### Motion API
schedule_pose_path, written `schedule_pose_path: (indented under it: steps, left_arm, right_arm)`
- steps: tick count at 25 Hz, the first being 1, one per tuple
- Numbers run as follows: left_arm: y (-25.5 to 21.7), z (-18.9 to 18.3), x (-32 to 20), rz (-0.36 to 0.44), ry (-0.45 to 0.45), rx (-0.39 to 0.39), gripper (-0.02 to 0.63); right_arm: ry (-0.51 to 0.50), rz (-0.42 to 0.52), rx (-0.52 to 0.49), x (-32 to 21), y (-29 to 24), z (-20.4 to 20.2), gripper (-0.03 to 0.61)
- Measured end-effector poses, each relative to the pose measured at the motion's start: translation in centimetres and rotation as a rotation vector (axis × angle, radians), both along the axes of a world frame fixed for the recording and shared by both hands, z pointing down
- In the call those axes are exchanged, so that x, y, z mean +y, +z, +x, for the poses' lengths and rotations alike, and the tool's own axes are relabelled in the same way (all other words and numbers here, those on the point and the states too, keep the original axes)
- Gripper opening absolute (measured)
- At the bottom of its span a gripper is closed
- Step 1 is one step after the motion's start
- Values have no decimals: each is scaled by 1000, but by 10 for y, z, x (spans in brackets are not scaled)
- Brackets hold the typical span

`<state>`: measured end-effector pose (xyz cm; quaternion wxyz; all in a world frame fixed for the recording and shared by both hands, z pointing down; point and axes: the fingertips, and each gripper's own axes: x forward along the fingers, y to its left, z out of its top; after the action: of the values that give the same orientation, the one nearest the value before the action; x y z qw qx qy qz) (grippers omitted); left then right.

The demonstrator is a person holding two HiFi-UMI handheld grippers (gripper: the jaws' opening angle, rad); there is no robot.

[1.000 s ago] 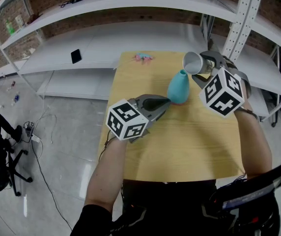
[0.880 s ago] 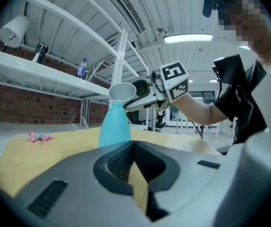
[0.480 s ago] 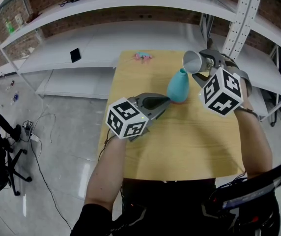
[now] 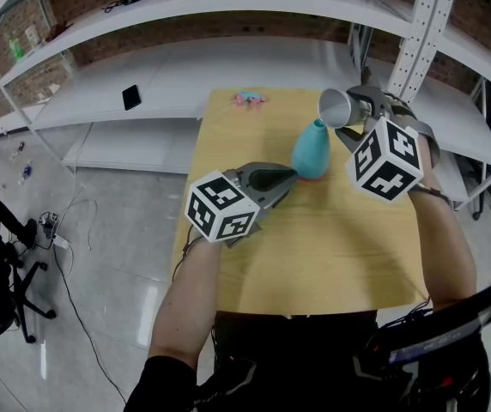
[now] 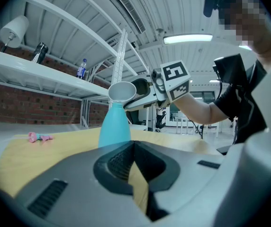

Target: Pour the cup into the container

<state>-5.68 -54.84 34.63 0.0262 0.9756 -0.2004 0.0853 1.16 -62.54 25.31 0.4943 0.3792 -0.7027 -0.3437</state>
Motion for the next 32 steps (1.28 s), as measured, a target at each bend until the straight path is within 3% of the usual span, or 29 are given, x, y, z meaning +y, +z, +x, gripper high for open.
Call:
schedule_pose_path:
  steps: [21,28,32]
  left_arm:
    - [0,-1,-1,1,0,2,2]
    - [0,-1,-1,1,0,2,2]
    - [-1,-2,-1,2,0,3,2]
  right_arm:
    - [10,2,12,-3,3,2,284]
    - [4,-31,-61,-1,6,2,284]
    - [0,-91,-177,1,8,1,284]
